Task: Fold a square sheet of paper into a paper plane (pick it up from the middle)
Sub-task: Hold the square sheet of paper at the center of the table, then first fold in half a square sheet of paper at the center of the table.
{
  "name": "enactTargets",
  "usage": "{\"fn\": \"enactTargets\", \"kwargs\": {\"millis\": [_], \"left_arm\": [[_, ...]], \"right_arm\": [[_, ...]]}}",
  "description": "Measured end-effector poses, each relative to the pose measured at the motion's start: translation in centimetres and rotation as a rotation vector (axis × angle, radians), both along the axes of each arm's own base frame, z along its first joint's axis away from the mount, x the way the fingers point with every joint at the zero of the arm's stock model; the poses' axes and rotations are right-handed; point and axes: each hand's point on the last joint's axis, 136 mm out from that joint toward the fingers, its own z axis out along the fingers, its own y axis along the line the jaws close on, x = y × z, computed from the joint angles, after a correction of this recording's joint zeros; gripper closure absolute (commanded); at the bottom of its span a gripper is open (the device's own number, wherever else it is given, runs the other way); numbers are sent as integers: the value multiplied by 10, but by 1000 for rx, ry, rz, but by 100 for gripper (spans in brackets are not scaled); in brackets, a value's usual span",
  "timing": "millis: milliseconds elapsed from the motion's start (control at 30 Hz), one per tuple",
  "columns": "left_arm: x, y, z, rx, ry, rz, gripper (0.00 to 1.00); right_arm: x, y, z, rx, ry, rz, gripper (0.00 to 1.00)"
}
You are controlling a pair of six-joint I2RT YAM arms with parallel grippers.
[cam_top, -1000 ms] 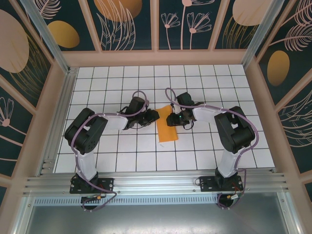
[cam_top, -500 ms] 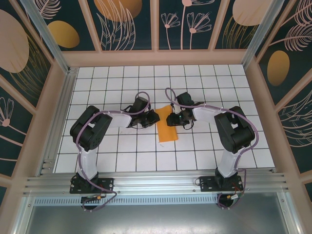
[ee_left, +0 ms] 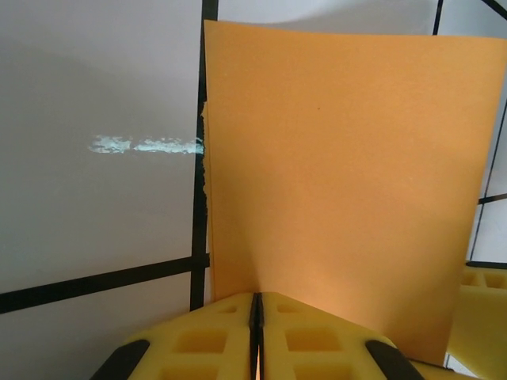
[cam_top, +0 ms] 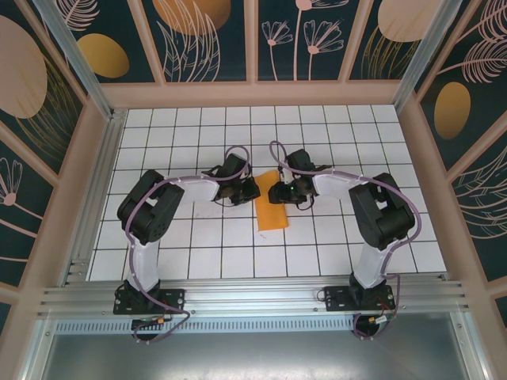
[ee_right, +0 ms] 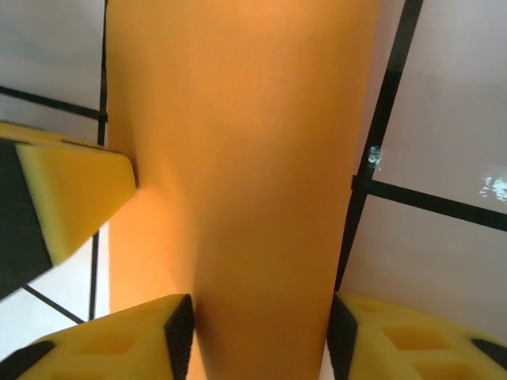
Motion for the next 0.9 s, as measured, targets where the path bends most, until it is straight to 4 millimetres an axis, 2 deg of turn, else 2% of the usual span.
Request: {"fn": "enactTargets", "kwargs": {"millis": [100, 200, 267, 367, 667, 900], "left_arm": [[0, 0, 0, 28, -7, -10, 89], [0, 0, -1, 48, -12, -19, 89], [0, 0, -1, 53, -12, -23, 90], [0, 0, -1, 57, -12, -28, 90], [0, -1, -1, 60, -9, -29, 90], [2, -1, -2, 64, -9, -27, 90]], "right_arm": [[8, -6, 11, -18, -33, -69, 46], [21, -20, 34, -53, -114, -168, 51], [25, -22, 53, -32, -156, -201, 57], [25, -13, 64, 30, -160, -187, 71], [6, 16, 47, 162, -8, -97, 74], [-3, 19, 25, 172, 70, -73, 75]]}}
